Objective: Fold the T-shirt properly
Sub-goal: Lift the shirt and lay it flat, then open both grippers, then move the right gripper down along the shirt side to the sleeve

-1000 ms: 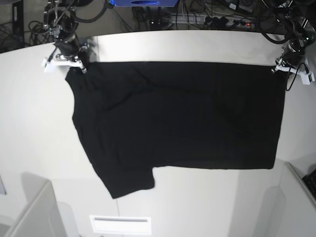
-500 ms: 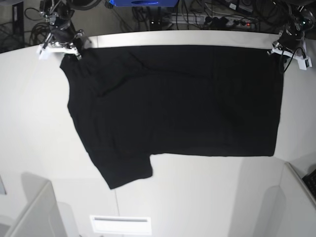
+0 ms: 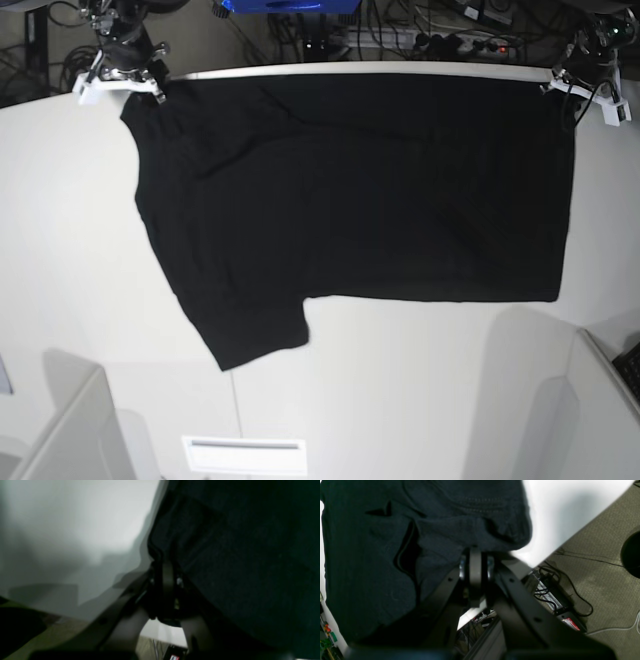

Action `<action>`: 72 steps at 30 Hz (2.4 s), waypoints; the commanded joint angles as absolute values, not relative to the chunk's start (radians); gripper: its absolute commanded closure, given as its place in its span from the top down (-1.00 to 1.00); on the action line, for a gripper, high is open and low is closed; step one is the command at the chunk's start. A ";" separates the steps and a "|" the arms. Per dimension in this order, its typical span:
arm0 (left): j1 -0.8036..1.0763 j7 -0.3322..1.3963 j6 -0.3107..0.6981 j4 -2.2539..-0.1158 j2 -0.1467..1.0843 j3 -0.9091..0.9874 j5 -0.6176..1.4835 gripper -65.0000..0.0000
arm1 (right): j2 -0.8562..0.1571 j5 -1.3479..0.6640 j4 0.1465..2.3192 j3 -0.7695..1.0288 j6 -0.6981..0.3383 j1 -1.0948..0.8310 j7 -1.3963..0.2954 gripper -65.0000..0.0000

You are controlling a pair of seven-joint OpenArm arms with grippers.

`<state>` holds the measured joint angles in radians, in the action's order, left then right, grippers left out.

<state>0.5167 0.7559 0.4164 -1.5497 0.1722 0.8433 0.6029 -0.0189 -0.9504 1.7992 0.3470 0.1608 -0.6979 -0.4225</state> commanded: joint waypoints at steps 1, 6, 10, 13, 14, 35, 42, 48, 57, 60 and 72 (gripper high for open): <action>0.539 0.796 0.406 -1.560 0.179 0.846 0.576 -1.00 | -0.025 -0.955 1.817 0.352 0.159 -0.711 -0.412 -1.00; 0.544 0.796 0.406 -1.570 0.177 0.846 0.576 -1.00 | -0.028 -0.955 1.817 0.344 0.159 -0.711 -0.412 -1.00; 0.544 0.796 0.406 -1.572 0.177 0.849 0.576 -1.00 | -0.028 -0.955 1.819 0.352 0.159 -0.708 -0.450 -1.00; 0.545 0.796 0.406 -1.573 0.174 0.908 0.576 -0.65 | -0.025 -0.955 1.821 0.354 0.159 -0.713 -0.452 -0.84; 0.544 0.796 0.406 -1.573 0.165 0.931 0.576 -0.36 | -0.025 -0.955 1.828 0.354 0.159 -0.714 -0.450 -0.66; 0.447 0.796 0.406 -1.791 0.160 1.109 0.575 0.40 | -0.045 -0.951 1.962 0.522 0.160 -0.673 -0.455 -0.16; 0.351 0.796 0.406 -1.793 0.237 1.047 0.568 -0.49 | -0.202 -0.951 1.902 0.384 0.160 -0.486 -0.455 -0.16; 0.303 0.796 0.406 -1.785 0.274 0.997 0.568 -1.00 | -0.254 -0.951 1.825 0.309 0.162 -0.334 -0.455 -0.17; 0.226 0.796 0.406 -1.784 0.306 0.935 0.567 -1.00 | -0.272 -0.951 1.610 0.251 0.162 -0.070 -0.562 -0.16; 0.225 0.796 0.403 -1.782 0.332 0.883 0.567 -1.00 | -0.274 -0.951 1.538 0.249 0.162 0.012 -0.568 -0.16; 0.222 0.794 0.401 -1.710 0.340 0.874 0.565 -1.00 | -0.274 -0.949 1.145 0.234 0.045 0.338 -0.610 -0.16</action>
<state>0.2241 0.8196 0.4004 -1.6989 0.3172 0.8658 0.5541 -0.2607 -0.9379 1.1336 0.2348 0.0605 0.3092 -0.6201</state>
